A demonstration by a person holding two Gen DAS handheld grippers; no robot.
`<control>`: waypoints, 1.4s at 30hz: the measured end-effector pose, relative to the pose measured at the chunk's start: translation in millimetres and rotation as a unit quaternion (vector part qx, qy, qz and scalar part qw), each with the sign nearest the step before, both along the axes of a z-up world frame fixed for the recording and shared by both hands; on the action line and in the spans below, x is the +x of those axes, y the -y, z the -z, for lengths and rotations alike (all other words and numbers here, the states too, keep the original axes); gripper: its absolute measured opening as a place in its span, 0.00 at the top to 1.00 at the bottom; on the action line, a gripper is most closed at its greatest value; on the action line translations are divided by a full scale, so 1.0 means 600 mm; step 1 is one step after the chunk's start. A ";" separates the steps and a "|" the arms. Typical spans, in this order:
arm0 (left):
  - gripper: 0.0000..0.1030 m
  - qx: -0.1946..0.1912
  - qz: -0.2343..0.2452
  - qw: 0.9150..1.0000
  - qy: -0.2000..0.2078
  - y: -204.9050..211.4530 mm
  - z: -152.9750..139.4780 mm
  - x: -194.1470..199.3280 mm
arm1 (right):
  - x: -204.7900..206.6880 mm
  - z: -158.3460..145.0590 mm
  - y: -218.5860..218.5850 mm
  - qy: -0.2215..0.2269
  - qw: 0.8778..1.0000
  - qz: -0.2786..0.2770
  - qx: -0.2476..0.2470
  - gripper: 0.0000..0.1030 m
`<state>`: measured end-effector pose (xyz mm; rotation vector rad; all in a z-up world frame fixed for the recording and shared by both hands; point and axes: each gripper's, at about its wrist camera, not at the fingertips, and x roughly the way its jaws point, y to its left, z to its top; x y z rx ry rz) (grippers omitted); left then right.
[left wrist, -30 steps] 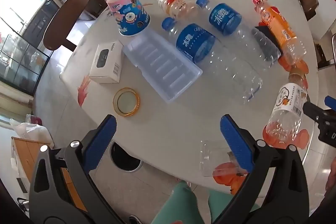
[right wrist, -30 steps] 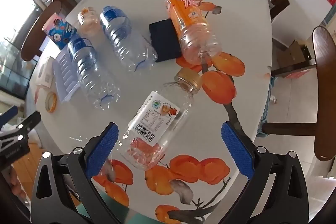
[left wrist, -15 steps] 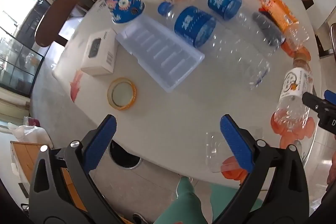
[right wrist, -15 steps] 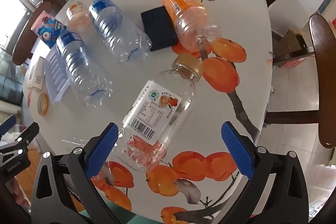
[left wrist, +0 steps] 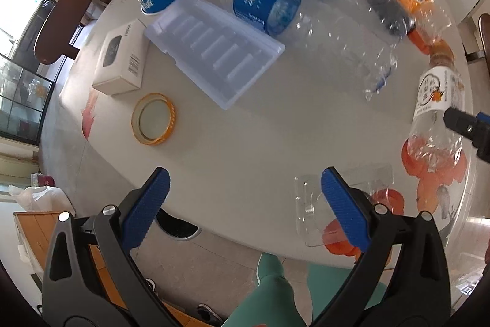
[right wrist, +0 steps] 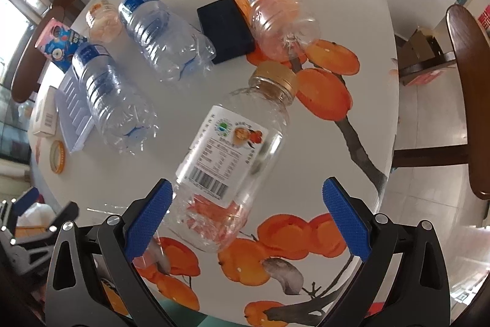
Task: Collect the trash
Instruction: 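Move left tool to clear plastic clamshell while right tool approaches white-label clear bottle, then close left tool on the clamshell while right tool closes on the bottle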
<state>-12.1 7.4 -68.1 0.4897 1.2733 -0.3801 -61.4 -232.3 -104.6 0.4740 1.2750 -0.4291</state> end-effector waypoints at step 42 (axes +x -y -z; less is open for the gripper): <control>0.86 -0.087 0.022 0.986 -0.137 0.006 0.075 -0.032 | 0.054 0.048 -0.009 -0.015 0.999 -0.006 0.044 0.27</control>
